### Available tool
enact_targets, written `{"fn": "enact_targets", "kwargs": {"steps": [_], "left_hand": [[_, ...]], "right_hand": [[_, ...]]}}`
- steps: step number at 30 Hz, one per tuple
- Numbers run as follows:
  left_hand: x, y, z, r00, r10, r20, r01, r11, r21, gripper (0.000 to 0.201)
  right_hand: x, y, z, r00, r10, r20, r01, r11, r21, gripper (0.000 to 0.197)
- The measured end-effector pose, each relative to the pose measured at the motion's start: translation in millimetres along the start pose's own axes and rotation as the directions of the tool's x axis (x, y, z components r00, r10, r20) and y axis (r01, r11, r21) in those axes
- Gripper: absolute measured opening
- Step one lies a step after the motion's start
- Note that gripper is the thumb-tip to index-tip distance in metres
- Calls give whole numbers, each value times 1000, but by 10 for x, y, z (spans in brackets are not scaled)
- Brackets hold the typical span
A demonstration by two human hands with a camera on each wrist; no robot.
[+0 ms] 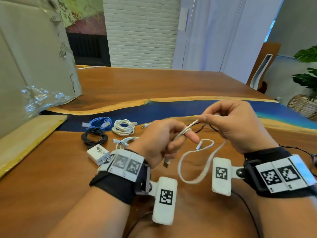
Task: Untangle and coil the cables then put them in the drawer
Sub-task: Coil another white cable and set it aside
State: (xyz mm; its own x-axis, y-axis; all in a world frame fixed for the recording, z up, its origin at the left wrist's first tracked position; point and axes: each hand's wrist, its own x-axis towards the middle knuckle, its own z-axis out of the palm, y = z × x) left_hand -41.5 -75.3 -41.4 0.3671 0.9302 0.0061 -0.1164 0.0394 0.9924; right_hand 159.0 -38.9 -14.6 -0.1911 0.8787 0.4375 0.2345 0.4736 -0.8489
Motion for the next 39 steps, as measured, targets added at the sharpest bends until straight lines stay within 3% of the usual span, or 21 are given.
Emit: {"fn": "enact_targets", "kwargs": {"steps": [3, 8, 14, 16, 19, 22, 25, 26, 28, 31, 33, 36, 37, 39], "left_hand": [[-19, 76, -41, 996, 72, 56, -52, 952, -301, 42], [24, 94, -51, 972, 161, -171, -231, 783, -578, 39], [89, 51, -60, 900, 184, -396, -410, 667, -622, 37], [106, 33, -64, 882, 199, -428, -430, 713, -554, 38], [132, 10, -67, 861, 204, -465, -430, 782, -452, 36], [143, 14, -86, 845, 232, -483, -431, 828, -357, 34], [145, -16, -110, 830, 290, -477, -387, 915, -117, 31], [137, -31, -98, 844, 295, -447, -338, 941, -18, 29], [117, -57, -32, 894, 270, -358, -223, 960, 168, 29], [72, -48, 68, 952, 184, -243, -124, 962, 243, 36], [37, -14, 87, 978, 120, -168, -89, 979, 184, 41], [-14, 24, 48, 997, 40, -66, -46, 995, -87, 54], [-26, 46, 31, 998, 40, -53, -50, 978, -202, 54], [-30, 91, -3, 995, 88, -54, -102, 902, -419, 50]], "right_hand": [[6, 23, -33, 998, 17, -63, -17, 1000, -2, 5], [-25, 32, 163, 980, 137, 147, -111, 979, -173, 17], [-109, -57, 335, 854, 290, 431, -134, 925, -356, 29], [-139, -95, 376, 810, 315, 494, -120, 915, -386, 35], [-163, -109, 406, 769, 331, 547, -180, 933, -312, 17], [-160, -108, 350, 815, 269, 514, -225, 963, -147, 17], [-153, -161, 284, 875, 160, 458, -243, 962, 127, 35], [-146, -176, 262, 893, 129, 431, -245, 943, 225, 37], [-123, -198, 206, 944, 84, 320, -204, 910, 360, 23], [-53, -138, 91, 982, 141, 122, -180, 888, 423, 17], [0, -59, -15, 978, 207, 8, -189, 873, 451, 18], [46, 43, -169, 959, 274, -76, -206, 853, 480, 18], [48, 61, -196, 956, 282, -78, -222, 872, 436, 19], [28, 64, -174, 964, 260, -59, -246, 952, 183, 19]]}}
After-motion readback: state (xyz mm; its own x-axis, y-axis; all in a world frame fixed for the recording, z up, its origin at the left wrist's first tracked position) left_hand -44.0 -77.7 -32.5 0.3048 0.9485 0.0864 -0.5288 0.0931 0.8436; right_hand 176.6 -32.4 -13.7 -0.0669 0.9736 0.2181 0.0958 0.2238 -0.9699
